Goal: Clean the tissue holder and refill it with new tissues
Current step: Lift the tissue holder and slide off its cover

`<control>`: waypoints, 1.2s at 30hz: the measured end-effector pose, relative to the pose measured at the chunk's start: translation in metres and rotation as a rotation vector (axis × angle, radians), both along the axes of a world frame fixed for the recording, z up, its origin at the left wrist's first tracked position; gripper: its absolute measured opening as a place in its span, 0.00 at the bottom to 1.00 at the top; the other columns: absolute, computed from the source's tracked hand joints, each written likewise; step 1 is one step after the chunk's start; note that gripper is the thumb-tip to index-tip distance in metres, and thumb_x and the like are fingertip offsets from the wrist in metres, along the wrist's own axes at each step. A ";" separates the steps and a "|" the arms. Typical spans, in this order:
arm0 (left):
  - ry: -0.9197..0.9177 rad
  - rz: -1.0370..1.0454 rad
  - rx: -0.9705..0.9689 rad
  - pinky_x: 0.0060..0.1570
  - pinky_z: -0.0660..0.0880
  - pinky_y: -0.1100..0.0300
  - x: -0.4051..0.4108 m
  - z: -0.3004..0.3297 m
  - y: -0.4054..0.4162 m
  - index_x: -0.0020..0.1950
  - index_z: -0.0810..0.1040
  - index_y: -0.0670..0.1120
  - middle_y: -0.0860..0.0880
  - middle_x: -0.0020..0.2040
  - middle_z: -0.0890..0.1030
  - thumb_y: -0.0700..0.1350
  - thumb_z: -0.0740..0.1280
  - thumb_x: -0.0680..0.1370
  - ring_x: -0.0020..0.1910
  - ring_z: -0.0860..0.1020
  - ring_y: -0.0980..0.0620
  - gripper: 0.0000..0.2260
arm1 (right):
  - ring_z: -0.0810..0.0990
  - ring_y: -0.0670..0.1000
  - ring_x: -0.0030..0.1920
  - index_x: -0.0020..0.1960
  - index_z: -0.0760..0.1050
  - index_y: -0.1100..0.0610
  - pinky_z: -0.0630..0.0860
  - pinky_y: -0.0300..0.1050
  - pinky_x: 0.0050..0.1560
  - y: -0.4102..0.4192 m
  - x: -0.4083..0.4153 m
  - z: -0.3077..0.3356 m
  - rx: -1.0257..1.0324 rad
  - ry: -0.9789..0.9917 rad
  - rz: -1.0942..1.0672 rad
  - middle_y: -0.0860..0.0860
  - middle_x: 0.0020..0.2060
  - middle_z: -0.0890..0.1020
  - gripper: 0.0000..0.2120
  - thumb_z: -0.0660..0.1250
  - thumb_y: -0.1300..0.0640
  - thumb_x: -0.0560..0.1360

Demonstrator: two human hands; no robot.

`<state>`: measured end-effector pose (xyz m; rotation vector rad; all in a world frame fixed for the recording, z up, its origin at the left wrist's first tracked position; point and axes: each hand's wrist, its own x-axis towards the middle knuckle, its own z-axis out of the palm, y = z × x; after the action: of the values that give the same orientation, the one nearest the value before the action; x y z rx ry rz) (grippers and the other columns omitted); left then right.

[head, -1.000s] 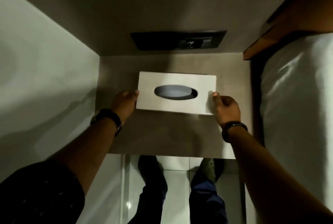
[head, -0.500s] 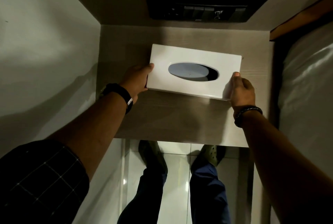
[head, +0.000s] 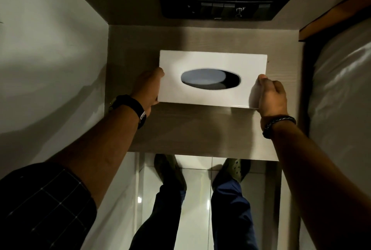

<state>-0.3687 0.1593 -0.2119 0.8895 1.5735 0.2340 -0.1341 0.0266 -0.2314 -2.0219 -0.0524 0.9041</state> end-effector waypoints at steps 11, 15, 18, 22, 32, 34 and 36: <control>-0.056 0.151 0.152 0.52 0.78 0.48 -0.006 0.039 -0.018 0.50 0.76 0.55 0.50 0.50 0.81 0.52 0.61 0.79 0.50 0.80 0.48 0.05 | 0.76 0.47 0.45 0.40 0.70 0.50 0.75 0.47 0.56 -0.019 -0.025 0.039 0.108 -0.093 0.010 0.47 0.40 0.76 0.11 0.63 0.47 0.78; -0.018 0.167 0.095 0.43 0.79 0.54 -0.038 0.047 -0.063 0.43 0.80 0.62 0.56 0.42 0.84 0.56 0.63 0.76 0.43 0.82 0.52 0.06 | 0.75 0.35 0.33 0.39 0.69 0.51 0.73 0.31 0.37 -0.065 -0.059 0.052 0.153 -0.138 -0.001 0.42 0.31 0.77 0.11 0.63 0.51 0.79; 0.089 0.185 0.007 0.44 0.78 0.53 -0.059 0.035 -0.096 0.42 0.78 0.59 0.52 0.43 0.82 0.55 0.65 0.76 0.43 0.80 0.50 0.05 | 0.78 0.45 0.39 0.38 0.71 0.50 0.77 0.49 0.40 -0.102 -0.082 0.041 -0.002 -0.073 0.036 0.48 0.38 0.78 0.13 0.63 0.46 0.78; 0.175 0.178 -0.063 0.38 0.73 0.57 -0.066 0.014 -0.120 0.42 0.74 0.55 0.50 0.44 0.79 0.52 0.66 0.77 0.42 0.78 0.50 0.05 | 0.79 0.61 0.46 0.39 0.74 0.49 0.78 0.66 0.49 -0.121 -0.088 0.019 -0.141 -0.047 0.109 0.55 0.42 0.80 0.14 0.60 0.43 0.78; 0.175 0.028 -0.016 0.46 0.78 0.51 -0.032 -0.011 -0.083 0.41 0.76 0.53 0.49 0.43 0.81 0.52 0.62 0.79 0.44 0.79 0.47 0.08 | 0.76 0.54 0.43 0.44 0.75 0.57 0.67 0.43 0.45 -0.083 -0.052 -0.006 -0.182 -0.184 0.103 0.49 0.37 0.77 0.14 0.59 0.48 0.80; 0.177 0.019 0.001 0.43 0.76 0.53 -0.027 -0.010 -0.076 0.39 0.76 0.52 0.49 0.41 0.80 0.51 0.61 0.79 0.41 0.79 0.48 0.10 | 0.74 0.53 0.44 0.48 0.77 0.61 0.67 0.43 0.47 -0.074 -0.046 -0.007 -0.189 -0.206 0.133 0.52 0.41 0.77 0.17 0.59 0.48 0.80; 0.177 0.004 0.015 0.43 0.76 0.53 -0.025 -0.010 -0.073 0.40 0.76 0.52 0.49 0.40 0.79 0.51 0.61 0.79 0.41 0.78 0.48 0.10 | 0.73 0.53 0.45 0.51 0.78 0.63 0.66 0.43 0.48 -0.071 -0.043 -0.007 -0.205 -0.227 0.157 0.53 0.42 0.76 0.19 0.58 0.48 0.81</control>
<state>-0.3938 0.0867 -0.2223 0.9393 1.7391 0.1739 -0.1772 -0.0443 -0.2387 -2.3316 -0.2559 0.7986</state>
